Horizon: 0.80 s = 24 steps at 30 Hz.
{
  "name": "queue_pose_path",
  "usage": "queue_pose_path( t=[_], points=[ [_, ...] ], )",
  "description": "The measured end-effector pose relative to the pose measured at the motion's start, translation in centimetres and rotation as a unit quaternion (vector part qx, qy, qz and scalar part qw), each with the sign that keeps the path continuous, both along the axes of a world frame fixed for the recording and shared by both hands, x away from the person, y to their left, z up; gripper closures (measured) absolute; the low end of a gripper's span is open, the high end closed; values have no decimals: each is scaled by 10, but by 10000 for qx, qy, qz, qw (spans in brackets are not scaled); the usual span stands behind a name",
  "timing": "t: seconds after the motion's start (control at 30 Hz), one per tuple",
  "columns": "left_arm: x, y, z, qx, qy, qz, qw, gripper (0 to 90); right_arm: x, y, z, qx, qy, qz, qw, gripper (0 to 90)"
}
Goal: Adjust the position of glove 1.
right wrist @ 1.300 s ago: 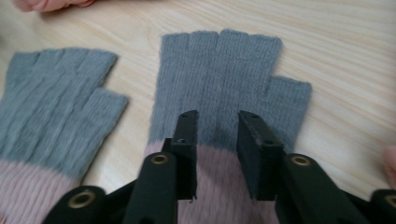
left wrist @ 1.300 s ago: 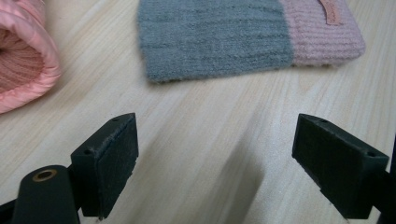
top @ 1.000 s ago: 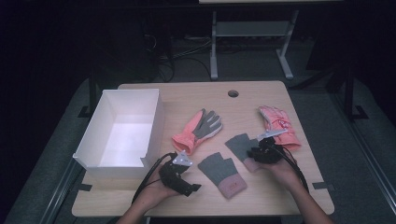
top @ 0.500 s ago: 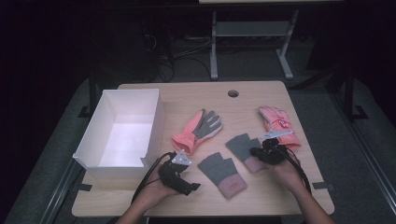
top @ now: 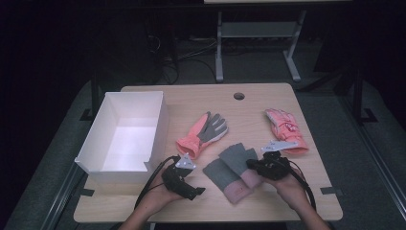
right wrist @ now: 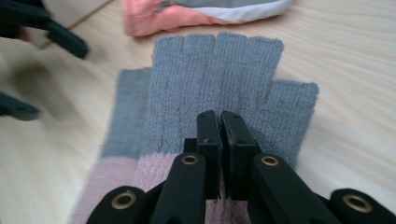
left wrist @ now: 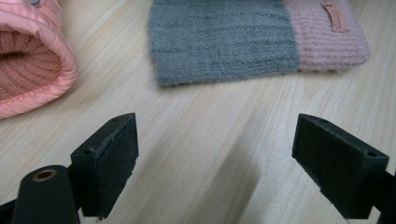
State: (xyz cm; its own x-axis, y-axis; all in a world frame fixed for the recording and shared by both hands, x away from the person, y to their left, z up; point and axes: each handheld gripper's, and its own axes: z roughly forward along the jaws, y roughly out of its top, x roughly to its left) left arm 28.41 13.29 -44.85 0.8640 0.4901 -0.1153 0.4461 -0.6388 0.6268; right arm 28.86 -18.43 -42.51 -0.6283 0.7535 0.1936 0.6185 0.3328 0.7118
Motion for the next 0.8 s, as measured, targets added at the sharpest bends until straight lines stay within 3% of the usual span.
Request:
queue_pose_path(
  t=[0.3,0.67,0.8],
  points=[
    [-1,0,0,-7,-20,-3,10000,140,-13,35,-2,-71,151,175,9997,869],
    [-1,-1,0,37,-28,-51,10000,140,-17,51,-8,-191,230,233,9993,866],
    [-1,-2,0,29,-14,-54,10000,143,-16,52,-12,-188,244,299,9991,805]
  ],
)
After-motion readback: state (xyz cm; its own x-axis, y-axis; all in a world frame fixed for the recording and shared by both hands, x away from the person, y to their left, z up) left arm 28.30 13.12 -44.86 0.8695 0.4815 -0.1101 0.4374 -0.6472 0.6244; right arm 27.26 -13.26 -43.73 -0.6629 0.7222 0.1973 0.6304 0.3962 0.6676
